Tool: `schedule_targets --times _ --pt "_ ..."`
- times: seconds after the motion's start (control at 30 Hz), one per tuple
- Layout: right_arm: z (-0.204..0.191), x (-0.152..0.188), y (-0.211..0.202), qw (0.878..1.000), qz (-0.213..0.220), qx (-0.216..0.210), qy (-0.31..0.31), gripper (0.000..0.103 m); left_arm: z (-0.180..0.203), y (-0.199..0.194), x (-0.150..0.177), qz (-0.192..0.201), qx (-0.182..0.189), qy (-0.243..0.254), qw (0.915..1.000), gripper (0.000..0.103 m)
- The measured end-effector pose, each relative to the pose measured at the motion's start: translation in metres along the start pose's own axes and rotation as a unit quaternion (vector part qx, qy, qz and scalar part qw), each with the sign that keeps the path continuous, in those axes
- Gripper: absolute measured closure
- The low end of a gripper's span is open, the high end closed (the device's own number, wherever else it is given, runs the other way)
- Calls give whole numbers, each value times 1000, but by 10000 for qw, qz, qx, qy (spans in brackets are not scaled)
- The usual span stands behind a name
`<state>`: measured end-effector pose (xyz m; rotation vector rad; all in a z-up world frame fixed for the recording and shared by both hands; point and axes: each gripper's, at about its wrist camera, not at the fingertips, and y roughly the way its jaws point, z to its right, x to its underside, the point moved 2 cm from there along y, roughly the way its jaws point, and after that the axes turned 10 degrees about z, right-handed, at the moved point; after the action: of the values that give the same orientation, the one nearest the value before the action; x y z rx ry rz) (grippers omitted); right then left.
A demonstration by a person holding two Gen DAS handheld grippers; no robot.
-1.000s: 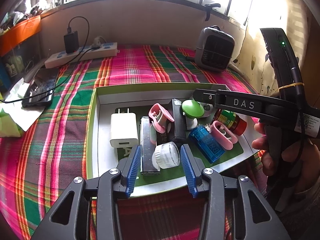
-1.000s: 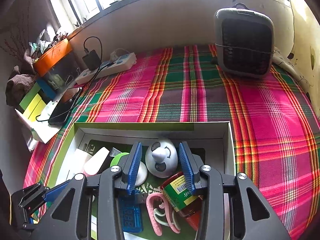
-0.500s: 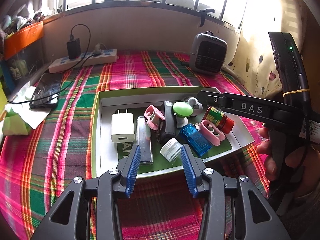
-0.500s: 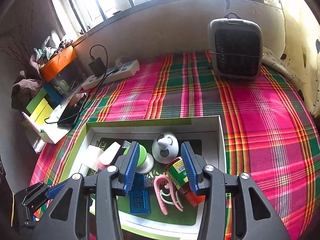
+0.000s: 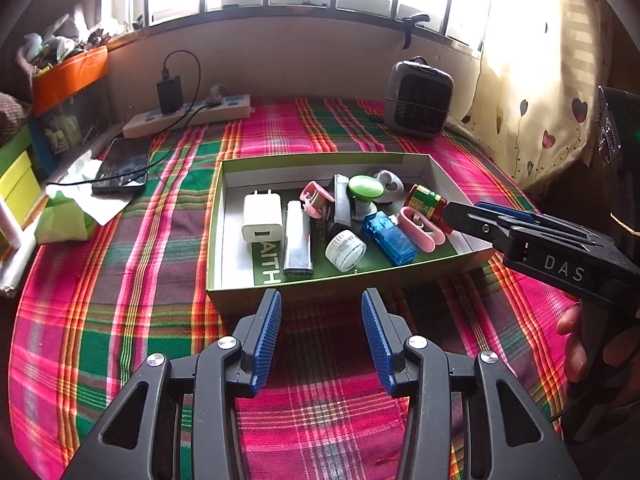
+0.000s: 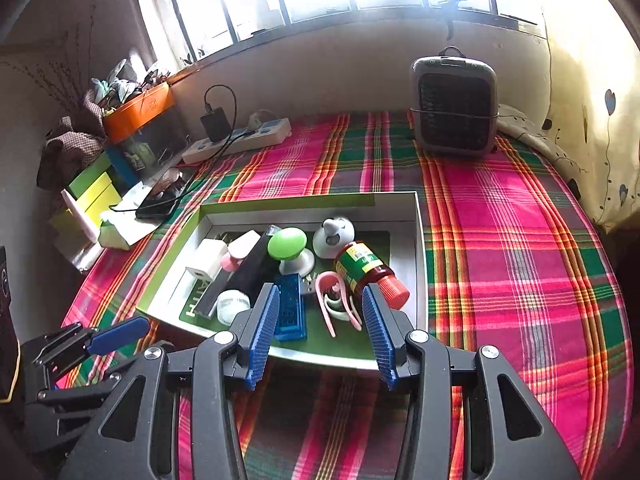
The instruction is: Organize rigid objects
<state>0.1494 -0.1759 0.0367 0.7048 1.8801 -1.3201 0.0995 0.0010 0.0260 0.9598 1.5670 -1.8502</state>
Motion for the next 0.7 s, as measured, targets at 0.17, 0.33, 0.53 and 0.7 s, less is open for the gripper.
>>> schedule_targets --times 0.17,0.33,0.53,0.7 --pt "-1 22 -10 9997 -137 165 -103 57 3 -2 16 -108 -197 96 9997 61" --pt "-8 38 -16 9988 -284 250 -322 54 1 0 28 -229 -348 75 9991 61" --pt "-7 54 -24 9981 -363 416 -289 54 -2 -1 37 -288 -448 37 9986 61" --pt "-8 65 -27 9955 -502 716 -365 54 -3 3 43 -363 -501 -9 9981 61"
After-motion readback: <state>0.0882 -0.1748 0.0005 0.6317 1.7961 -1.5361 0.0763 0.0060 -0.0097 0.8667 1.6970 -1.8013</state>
